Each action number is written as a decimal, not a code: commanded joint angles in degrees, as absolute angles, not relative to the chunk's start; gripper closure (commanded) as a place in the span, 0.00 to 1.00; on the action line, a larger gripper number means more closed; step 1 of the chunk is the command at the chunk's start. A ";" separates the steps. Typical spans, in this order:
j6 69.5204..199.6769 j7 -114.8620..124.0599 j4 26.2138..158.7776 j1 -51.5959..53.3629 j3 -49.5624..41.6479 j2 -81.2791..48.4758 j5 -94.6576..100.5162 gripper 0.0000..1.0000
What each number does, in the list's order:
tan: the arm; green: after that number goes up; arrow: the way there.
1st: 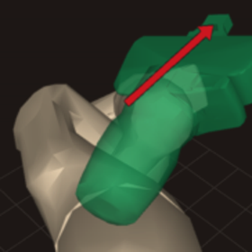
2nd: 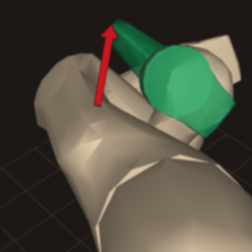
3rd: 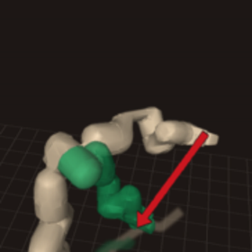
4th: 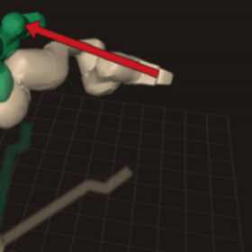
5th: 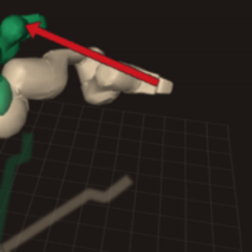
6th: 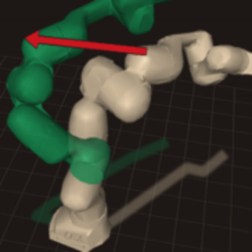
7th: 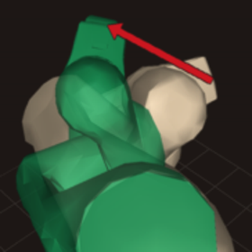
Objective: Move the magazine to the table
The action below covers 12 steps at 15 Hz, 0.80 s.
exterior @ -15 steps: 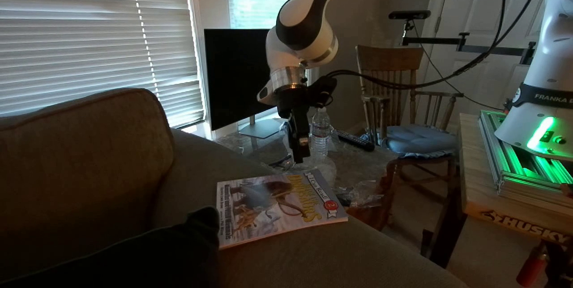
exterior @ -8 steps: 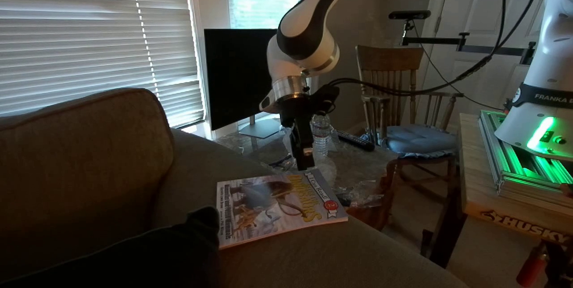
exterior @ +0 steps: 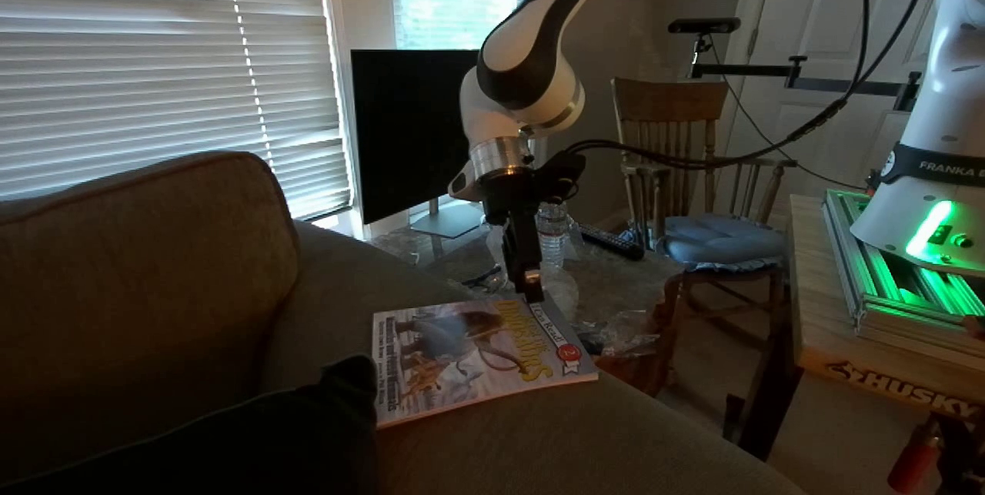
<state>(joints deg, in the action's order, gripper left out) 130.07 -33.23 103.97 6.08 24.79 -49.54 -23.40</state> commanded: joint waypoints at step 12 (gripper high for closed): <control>127.36 -32.13 104.13 5.57 24.86 -47.86 -21.36 0.99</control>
